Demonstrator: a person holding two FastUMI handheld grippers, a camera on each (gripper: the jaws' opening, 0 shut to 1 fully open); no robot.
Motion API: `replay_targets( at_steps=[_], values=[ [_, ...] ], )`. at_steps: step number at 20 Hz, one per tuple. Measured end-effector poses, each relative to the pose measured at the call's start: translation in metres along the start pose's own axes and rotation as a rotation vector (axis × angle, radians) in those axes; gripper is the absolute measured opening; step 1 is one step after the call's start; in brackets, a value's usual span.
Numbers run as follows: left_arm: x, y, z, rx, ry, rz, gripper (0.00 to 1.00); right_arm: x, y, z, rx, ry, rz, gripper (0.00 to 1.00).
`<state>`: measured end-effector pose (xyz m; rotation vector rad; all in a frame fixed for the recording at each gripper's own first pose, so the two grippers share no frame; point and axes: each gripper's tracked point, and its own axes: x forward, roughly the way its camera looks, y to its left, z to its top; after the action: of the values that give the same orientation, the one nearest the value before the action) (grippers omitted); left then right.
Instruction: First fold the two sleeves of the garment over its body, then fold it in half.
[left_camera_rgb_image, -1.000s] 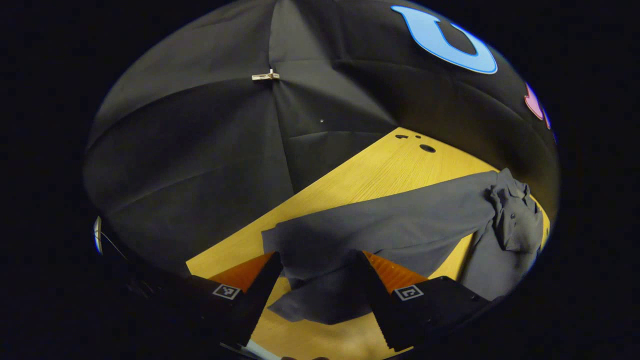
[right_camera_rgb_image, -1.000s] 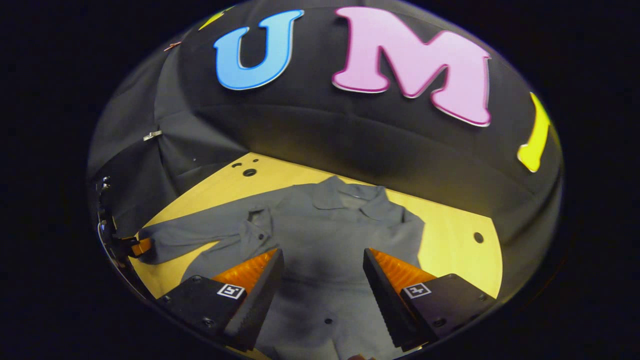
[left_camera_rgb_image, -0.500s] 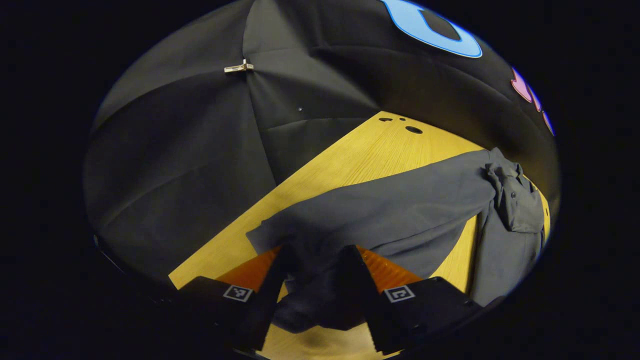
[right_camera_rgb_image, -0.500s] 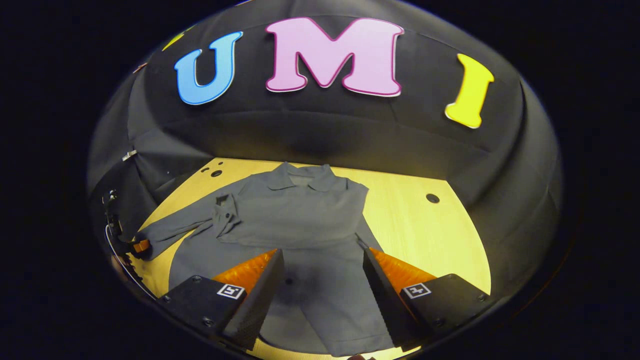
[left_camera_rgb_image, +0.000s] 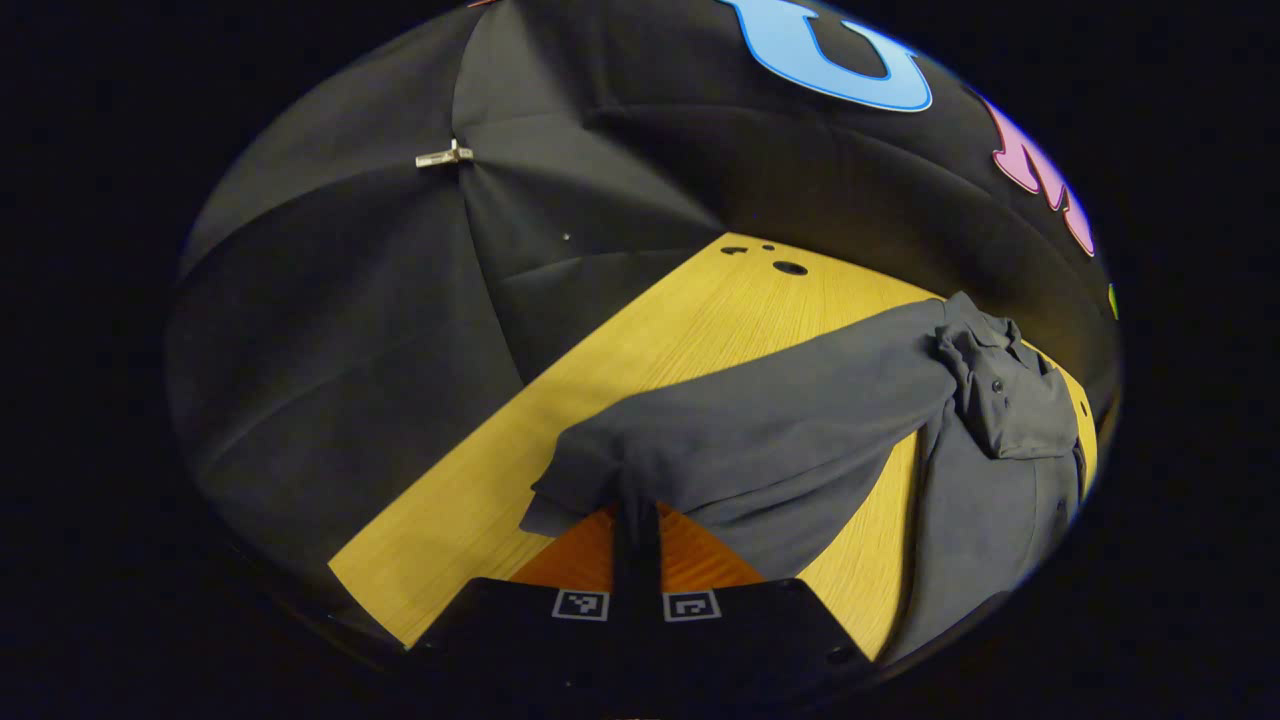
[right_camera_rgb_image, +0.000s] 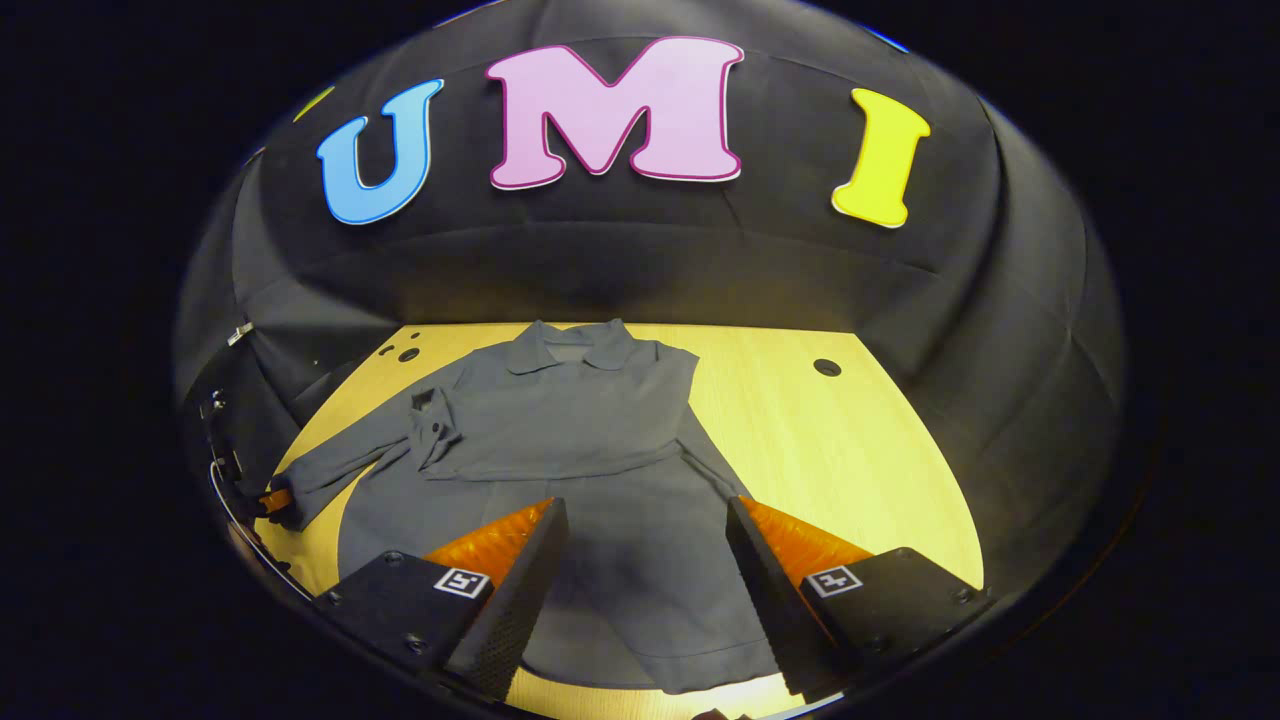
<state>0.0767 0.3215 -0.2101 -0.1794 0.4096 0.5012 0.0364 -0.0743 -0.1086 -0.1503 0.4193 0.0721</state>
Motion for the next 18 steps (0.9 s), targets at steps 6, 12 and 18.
replay_targets(
  at_steps=[6, 12, 18],
  values=[
    [-0.032, -0.047, 0.071, 0.008, -0.107, -0.118, 0.05, -0.005, -0.024, -0.012, 0.050, 0.011, -0.039, 0.98],
    [-0.066, -0.131, 0.138, 0.011, -0.204, -0.219, 0.02, -0.003, -0.064, -0.025, 0.089, 0.039, -0.047, 0.98],
    [-0.095, -0.260, 0.174, 0.047, -0.263, -0.371, 0.05, 0.001, -0.087, -0.051, 0.146, 0.093, -0.028, 0.97]
  ],
)
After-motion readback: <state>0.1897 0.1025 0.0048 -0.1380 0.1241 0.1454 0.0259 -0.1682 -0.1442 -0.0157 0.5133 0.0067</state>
